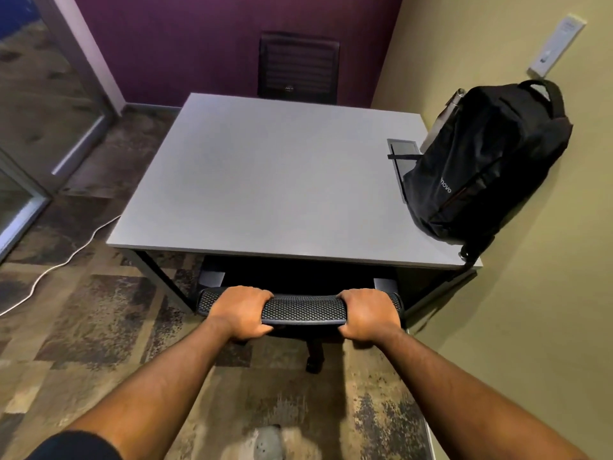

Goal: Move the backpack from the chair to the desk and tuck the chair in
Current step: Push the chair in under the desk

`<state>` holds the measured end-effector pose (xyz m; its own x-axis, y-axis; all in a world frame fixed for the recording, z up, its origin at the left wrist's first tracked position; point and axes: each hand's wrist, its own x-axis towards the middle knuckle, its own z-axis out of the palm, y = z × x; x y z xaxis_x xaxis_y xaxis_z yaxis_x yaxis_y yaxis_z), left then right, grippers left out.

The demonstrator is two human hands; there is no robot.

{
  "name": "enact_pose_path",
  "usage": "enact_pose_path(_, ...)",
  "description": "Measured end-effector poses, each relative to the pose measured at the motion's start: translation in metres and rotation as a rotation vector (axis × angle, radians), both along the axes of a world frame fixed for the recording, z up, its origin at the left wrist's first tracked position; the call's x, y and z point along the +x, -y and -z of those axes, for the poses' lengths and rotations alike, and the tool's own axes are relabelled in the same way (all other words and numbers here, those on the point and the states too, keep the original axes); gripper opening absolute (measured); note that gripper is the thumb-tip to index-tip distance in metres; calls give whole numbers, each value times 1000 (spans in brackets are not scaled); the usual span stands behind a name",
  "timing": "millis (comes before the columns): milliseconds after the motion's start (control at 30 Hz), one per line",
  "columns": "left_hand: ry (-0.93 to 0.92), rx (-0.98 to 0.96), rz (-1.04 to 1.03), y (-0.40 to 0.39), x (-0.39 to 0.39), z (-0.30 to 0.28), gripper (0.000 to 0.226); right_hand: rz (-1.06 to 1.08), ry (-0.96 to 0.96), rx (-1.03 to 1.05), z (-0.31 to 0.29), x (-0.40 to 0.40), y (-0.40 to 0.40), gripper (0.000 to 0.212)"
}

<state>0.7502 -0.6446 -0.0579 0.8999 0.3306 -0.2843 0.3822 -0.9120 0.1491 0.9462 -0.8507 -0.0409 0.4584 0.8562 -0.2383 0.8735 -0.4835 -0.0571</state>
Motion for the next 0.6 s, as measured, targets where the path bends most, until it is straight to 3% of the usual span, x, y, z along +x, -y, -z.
enact_pose_path(400, 26, -18, 3, -56, 41, 7, 53, -8, -25, -33, -7, 38, -54, 43)
enact_pose_path(600, 16, -26, -3, -81, 59, 11, 52, -14, -26, -45, -5, 54, -77, 46)
